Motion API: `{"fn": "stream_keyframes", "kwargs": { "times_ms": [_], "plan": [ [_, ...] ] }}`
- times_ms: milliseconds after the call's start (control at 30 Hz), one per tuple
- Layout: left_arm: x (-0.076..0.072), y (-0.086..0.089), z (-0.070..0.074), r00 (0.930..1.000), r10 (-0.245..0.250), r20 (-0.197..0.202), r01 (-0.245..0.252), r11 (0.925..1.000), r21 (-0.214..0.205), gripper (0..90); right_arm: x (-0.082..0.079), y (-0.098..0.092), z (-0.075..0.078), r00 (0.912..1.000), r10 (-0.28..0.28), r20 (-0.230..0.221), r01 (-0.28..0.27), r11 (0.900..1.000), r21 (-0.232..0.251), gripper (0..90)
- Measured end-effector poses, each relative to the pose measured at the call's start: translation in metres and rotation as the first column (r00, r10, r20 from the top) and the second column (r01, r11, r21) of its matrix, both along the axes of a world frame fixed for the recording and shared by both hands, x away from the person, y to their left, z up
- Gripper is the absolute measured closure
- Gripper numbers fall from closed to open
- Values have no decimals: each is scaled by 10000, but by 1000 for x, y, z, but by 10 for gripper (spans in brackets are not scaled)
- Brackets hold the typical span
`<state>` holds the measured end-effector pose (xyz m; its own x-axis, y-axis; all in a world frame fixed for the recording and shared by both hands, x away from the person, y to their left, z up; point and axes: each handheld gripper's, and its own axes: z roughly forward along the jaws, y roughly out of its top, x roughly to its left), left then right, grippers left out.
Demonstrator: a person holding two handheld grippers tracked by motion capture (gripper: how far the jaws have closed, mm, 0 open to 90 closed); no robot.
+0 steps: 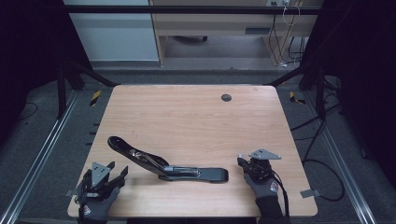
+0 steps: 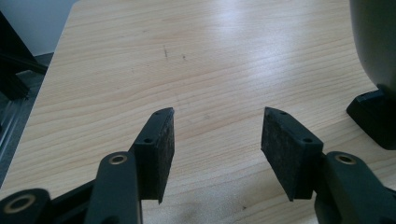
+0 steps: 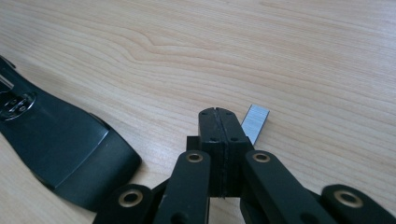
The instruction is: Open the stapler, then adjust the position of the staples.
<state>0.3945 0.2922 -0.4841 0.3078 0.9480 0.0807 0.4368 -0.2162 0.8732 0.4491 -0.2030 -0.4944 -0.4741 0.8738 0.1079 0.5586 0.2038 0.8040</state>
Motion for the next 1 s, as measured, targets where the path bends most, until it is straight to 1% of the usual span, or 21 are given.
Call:
{"fn": "stream_keyframes", "kwargs": {
  "times_ms": [33, 133, 200, 267, 433, 533, 567, 600, 633, 700, 733, 767, 833, 867, 900, 1000],
  "plan": [
    [0, 0, 0, 10000, -5, -1, 5, 10000, 39, 440, 2, 1, 0, 10000, 21, 16, -21, 10000, -53, 900],
    [0, 0, 0, 10000, -9, 4, 9, 10000, 33, 437, 5, 4, -2, 9999, -2, -121, 1, 10000, -77, 900],
    [0, 0, 0, 10000, -22, -3, 22, 10000, 27, 437, 7, 6, -4, 9999, 30, -139, -33, 9998, -215, 900],
    [0, 0, 0, 10000, -47, 8, 47, 10000, 29, 437, 8, 7, -5, 9997, -22, -259, 13, 9994, -353, 900],
    [0, -1, 0, 9999, -117, -5, 117, 9999, 23, 436, 9, 6, -6, 9996, -64, -285, 52, 9990, -454, 900],
    [0, 0, 0, 9999, -130, -20, 130, 9999, 1, 435, 9, 6, -7, 9992, -134, -370, 112, 9983, -580, 900],
    [0, 0, 0, 9999, -131, -22, 131, 9999, -5, 435, 9, 6, -8, 9994, -120, -329, 97, 9977, -673, 900],
    [0, 0, 0, 9999, -139, -28, 139, 9999, -1, 435, 9, 6, -8, 9991, -177, -389, 151, 9978, -648, 900],
    [0, -1, 0, 9999, -138, -34, 138, 9999, 1, 435, 9, 6, -8, 9989, -216, -408, 186, 9973, -714, 900],
    [0, -1, 0, 9999, -150, -45, 150, 9999, 0, 435, 8, 5, -8, 9983, -273, -507, 240, 9975, -661, 900],
    [0, -1, 0, 9999, -161, -50, 161, 9999, 2, 434, 8, 4, -9, 9987, -262, -440, 228, 9968, -762, 900],
    [0, -1, 0, 9998, -178, -59, 178, 9998, 17, 435, 8, 3, -8, 9981, -322, -530, 284, 9970, -725, 900],
    [0, -1, 0, 9999, -158, -38, 158, 9999, 18, 434, 8, 1, -9, 9983, -349, -469, 314, 9967, -744, 900],
    [0, -1, 0, 9999, -142, -33, 142, 9999, 7, 434, 9, -1, -9, 9987, -332, -387, 298, 9957, -872, 900],
    [0, 0, 0, 9999, -139, -39, 139, 9999, 5, 434, 8, -1, -8, 9978, -442, -503, 402, 9961, -780, 900],
    [-1, -1, 0, 9999, -148, -29, 148, 9999, 22, 434, 7, -4, -8, 9974, -518, -495, 477, 9956, -801, 900]
  ]
}}
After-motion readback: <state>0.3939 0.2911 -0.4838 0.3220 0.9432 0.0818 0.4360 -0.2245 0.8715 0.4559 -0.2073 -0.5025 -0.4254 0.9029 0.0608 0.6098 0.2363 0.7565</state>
